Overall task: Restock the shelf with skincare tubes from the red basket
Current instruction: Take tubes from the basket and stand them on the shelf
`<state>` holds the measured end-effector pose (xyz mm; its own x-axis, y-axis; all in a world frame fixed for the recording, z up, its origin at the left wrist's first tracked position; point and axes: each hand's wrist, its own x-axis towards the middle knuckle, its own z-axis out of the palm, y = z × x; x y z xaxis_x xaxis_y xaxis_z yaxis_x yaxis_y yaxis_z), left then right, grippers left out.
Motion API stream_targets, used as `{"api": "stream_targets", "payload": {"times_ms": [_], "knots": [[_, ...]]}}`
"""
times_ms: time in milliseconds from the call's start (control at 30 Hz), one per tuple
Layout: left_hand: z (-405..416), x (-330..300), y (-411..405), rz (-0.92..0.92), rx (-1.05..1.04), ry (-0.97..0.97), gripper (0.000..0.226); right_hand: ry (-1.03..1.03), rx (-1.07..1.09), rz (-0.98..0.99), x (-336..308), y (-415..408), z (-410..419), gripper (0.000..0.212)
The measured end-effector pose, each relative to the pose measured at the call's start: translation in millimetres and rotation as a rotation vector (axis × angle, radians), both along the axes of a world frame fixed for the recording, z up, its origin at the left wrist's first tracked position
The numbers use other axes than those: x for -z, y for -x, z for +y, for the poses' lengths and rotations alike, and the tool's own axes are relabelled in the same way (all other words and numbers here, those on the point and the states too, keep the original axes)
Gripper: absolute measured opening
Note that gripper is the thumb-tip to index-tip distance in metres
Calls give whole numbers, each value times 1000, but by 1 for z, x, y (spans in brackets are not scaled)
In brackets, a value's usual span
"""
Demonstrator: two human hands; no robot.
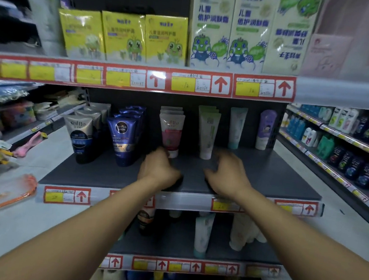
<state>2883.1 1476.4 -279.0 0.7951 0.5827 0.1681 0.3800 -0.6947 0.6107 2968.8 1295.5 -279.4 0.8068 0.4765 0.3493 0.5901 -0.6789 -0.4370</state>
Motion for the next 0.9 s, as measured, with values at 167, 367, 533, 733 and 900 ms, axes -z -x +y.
{"api": "stream_targets", "payload": {"times_ms": [167, 367, 533, 733, 900], "knots": [[-13, -8, 36, -19, 21, -72, 39, 14, 49, -38, -2, 30, -18, 36], [-34, -16, 78, -83, 38, -187, 38, 13, 62, -59, 2, 66, -41, 37], [-50, -11, 106, -112, 77, -212, 42, 9, 49, -60, 14, 95, -54, 32], [-69, 11, 129, -98, 101, -210, 36, 21, 35, -61, 39, 126, -63, 18], [-80, 44, 142, -23, 105, -177, 37, 63, 16, -9, 75, 144, -71, 34]]}}
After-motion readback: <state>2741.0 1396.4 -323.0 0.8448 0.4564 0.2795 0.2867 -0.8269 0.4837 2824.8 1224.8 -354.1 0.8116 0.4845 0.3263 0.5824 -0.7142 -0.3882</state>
